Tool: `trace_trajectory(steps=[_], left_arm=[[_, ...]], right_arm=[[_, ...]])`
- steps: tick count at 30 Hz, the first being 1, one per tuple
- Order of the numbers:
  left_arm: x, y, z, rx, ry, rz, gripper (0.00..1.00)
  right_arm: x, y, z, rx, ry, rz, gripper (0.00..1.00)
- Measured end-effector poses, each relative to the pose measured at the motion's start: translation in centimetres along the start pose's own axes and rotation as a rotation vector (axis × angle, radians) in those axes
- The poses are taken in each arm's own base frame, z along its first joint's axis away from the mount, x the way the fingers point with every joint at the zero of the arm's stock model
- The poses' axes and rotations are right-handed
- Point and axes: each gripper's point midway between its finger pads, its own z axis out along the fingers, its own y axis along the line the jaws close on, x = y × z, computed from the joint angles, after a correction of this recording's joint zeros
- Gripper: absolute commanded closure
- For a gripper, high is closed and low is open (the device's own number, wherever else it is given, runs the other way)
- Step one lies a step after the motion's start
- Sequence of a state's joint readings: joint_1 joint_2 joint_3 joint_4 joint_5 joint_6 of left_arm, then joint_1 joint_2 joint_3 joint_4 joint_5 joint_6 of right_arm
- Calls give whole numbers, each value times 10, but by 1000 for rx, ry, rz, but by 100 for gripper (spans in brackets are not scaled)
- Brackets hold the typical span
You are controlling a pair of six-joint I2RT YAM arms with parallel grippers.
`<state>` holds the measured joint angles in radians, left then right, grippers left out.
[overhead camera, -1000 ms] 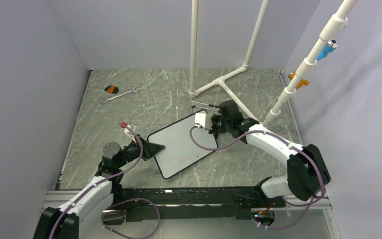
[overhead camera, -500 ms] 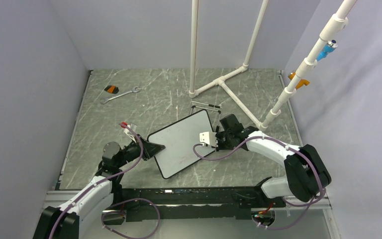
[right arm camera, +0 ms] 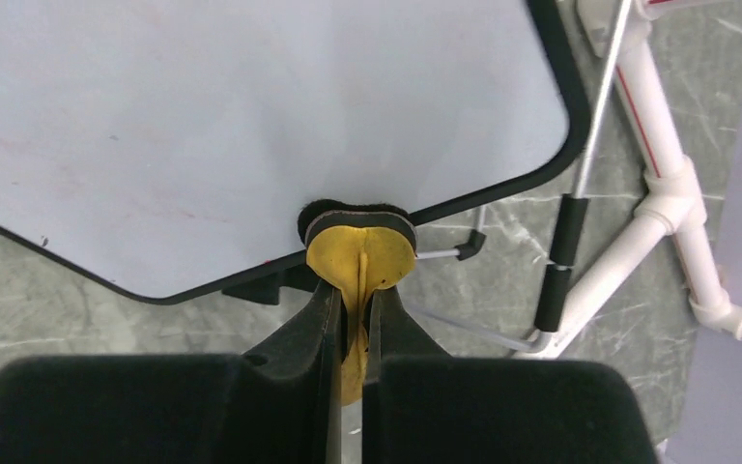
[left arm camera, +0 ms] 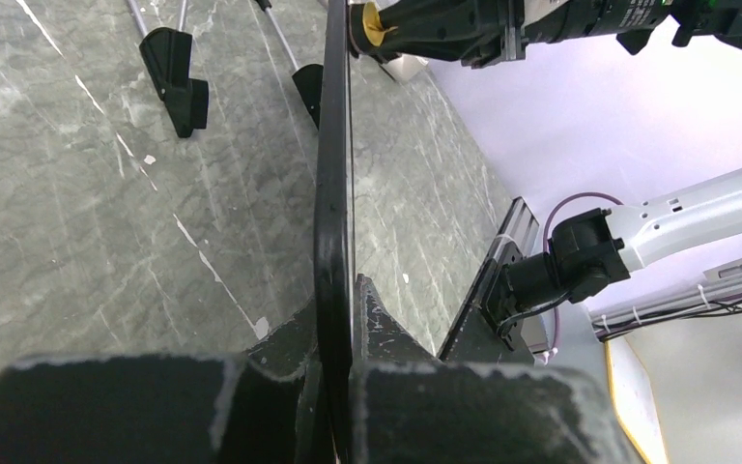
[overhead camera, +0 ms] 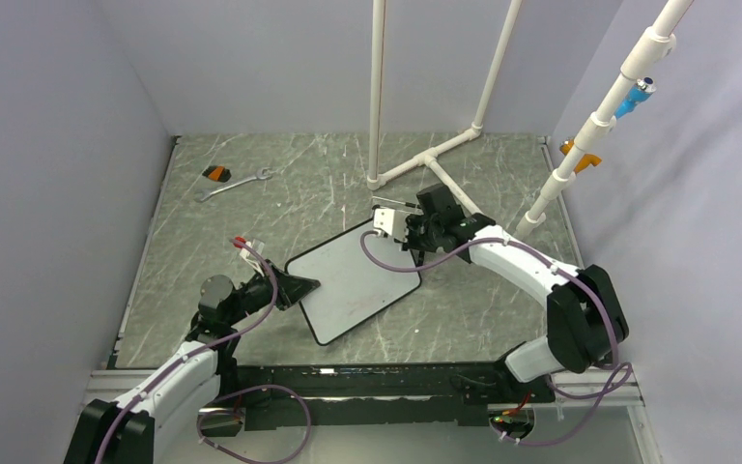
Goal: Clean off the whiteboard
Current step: Erase the whiteboard at the center of the board.
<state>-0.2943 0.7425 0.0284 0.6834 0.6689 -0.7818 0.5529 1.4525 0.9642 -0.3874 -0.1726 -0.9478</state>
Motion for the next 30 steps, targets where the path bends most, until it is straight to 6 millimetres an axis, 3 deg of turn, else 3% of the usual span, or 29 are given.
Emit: trace_trajectory(steps=[4, 8, 10, 14, 18, 20, 23, 30], left_arm=[[-1, 1, 0, -4, -3, -3, 100], [-1, 1, 0, -4, -3, -3, 100], [0, 1, 0, -5, -3, -7, 100], [0, 2, 0, -12, -4, -12, 100], [0, 1, 0, 1, -1, 12, 100], [-1, 1, 1, -1, -3, 16, 100], [-3, 2, 1, -4, -12, 26, 100], [-5, 4, 1, -16, -22, 17, 100]], right_arm=[[-5, -8, 1, 17, -3, 12, 100], [-13, 9, 4, -36, -23, -18, 100], [-18, 34, 7, -88, -32, -55, 100], [-11, 108, 15, -260, -12, -127, 100], [6, 138, 18, -343, 44, -111, 100], [7, 135, 19, -332, 50, -80, 100], [9, 113, 19, -271, 53, 3, 100], [-1, 19, 14, -3, 22, 121, 100]])
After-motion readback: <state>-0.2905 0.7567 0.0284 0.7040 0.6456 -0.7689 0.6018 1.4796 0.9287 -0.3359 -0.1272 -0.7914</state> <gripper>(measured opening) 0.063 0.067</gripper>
